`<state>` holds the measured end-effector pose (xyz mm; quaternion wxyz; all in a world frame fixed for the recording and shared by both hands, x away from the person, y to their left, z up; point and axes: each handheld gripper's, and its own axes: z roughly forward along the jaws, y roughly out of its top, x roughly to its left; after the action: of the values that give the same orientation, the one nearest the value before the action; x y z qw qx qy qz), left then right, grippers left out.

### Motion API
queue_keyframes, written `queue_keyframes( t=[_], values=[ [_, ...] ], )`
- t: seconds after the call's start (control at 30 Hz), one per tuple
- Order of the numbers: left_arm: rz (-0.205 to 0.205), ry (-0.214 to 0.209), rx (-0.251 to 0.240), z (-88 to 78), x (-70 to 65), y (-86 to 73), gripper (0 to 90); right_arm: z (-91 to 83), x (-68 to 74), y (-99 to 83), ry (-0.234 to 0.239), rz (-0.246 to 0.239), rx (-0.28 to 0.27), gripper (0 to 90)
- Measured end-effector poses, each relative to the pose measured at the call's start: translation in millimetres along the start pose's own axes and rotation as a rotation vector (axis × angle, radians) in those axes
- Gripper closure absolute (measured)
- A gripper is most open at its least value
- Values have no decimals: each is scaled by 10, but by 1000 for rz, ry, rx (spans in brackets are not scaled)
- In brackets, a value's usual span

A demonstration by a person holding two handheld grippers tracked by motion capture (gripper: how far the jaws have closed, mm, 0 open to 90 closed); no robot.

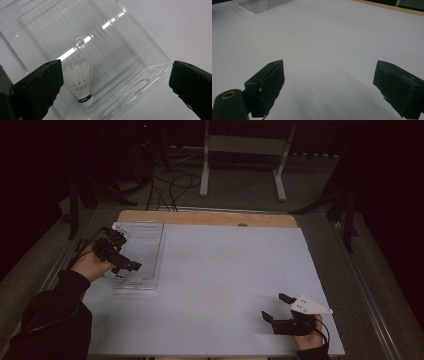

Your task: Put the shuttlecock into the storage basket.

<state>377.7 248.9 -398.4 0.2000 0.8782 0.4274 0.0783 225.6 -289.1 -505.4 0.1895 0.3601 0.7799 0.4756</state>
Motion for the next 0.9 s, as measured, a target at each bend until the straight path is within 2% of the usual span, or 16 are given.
queue_keyframes(
  t=[0.2,0.4,0.73,0.9],
  values=[
    [12,1,-38,-17,-63,42,2,4,1,-1,1,1,2,100],
    [23,-23,-68,-29,-114,91,2,7,0,-3,1,2,2,100],
    [37,-32,-116,-61,-213,160,2,12,1,-5,2,5,5,100],
    [70,-63,-127,-59,-297,210,2,13,-4,-7,3,5,7,99]
  ],
)
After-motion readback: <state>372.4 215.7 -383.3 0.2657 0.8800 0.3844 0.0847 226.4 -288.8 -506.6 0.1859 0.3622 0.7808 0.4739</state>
